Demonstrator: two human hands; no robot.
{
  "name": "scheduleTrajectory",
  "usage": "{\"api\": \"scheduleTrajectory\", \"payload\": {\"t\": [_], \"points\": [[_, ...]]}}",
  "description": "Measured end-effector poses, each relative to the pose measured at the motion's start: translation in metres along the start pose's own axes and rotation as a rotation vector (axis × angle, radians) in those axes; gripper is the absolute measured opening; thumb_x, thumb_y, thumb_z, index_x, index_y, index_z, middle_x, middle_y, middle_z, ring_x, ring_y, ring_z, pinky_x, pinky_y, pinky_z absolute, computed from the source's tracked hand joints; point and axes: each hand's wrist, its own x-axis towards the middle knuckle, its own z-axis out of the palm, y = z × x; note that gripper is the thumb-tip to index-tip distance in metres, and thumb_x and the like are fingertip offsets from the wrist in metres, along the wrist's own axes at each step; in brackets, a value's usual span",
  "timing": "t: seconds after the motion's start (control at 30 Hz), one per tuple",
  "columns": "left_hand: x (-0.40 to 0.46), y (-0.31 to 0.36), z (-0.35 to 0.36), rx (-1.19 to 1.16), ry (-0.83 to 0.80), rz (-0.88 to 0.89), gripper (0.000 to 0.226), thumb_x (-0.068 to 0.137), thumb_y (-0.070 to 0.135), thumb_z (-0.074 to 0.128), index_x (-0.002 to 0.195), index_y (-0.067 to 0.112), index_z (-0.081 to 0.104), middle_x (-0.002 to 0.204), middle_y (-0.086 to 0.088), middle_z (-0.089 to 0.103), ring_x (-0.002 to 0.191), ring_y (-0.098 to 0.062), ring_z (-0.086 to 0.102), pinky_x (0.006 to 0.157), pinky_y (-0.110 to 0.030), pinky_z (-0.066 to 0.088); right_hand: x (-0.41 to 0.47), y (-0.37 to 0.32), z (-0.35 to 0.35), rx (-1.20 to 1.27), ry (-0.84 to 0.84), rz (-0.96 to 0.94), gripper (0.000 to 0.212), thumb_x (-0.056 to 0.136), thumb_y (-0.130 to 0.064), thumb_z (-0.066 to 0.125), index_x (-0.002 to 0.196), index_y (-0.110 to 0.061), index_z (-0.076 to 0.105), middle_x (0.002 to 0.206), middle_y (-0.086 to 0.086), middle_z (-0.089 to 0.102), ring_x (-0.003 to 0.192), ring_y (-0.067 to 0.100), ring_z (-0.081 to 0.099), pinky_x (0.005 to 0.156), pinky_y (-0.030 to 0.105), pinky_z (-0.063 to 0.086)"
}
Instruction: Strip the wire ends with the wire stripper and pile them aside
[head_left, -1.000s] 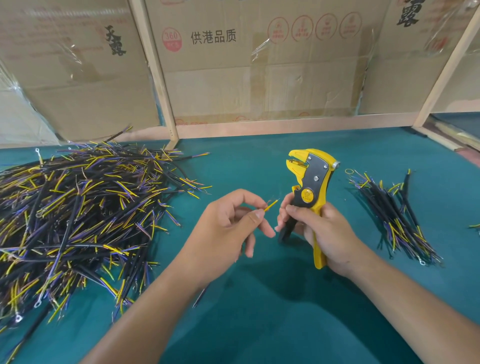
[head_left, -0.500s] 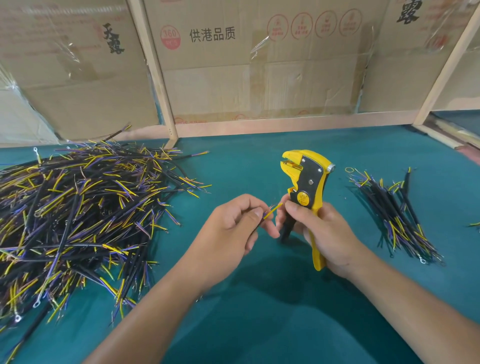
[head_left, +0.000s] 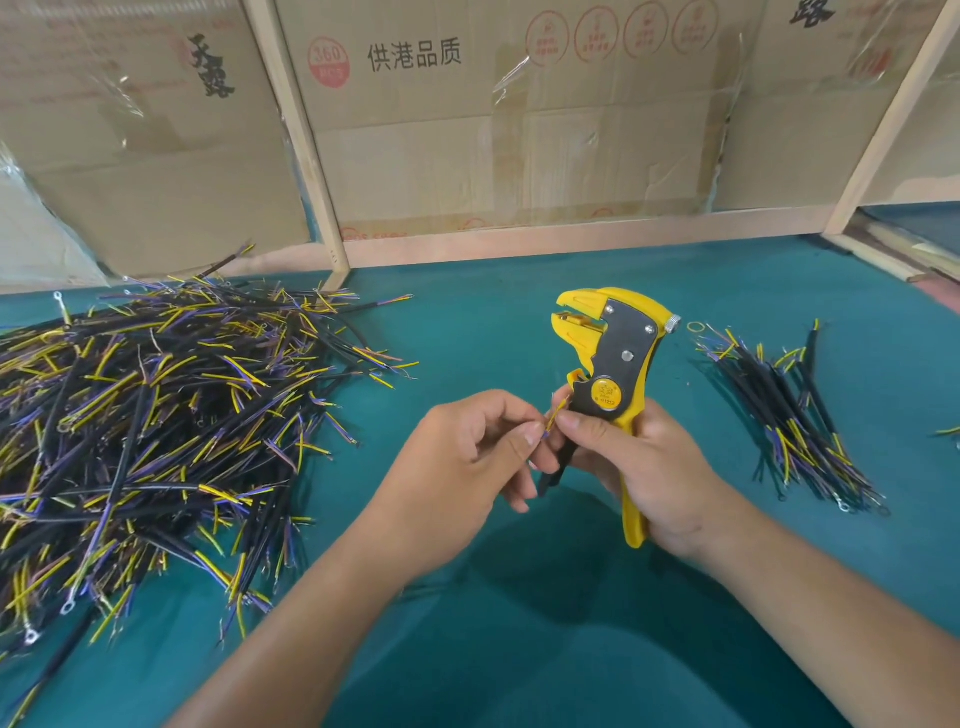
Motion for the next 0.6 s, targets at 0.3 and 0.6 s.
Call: {"api": "scheduleTrajectory", "payload": {"t": [0.3, 0.6], "points": [[-0.0012, 0.0013, 0.0009, -0.030, -0.011, -0.008, 0.008, 0.099, 0.008, 0.059, 0.096, 0.007, 0.066, 0.081, -0.007, 0.074, 0.059, -0.017, 0.061, 0.059, -0.027, 0.054, -0.0004, -0.0017, 0.0021, -0.024, -0.003, -0.016, 0.012, 0.087, -0.017, 0.062, 0.084, -0.024, 0.072, 0.078, 0.009, 0.064, 0.071, 0.022, 0.063, 0.070, 0.032, 0.056], [0.0011, 0.0008, -0.0006, -0.076, 0.040, -0.009, 0.008, 0.101, 0.004, 0.054, 0.095, 0.009, 0.057, 0.082, -0.010, 0.074, 0.053, -0.020, 0.060, 0.051, -0.028, 0.051, -0.0007, -0.0012, 0.0030, -0.133, -0.014, -0.028, 0.013, 0.090, -0.021, 0.060, 0.079, -0.021, 0.066, 0.077, 0.010, 0.061, 0.079, 0.027, 0.059, 0.078, 0.036, 0.055]]}}
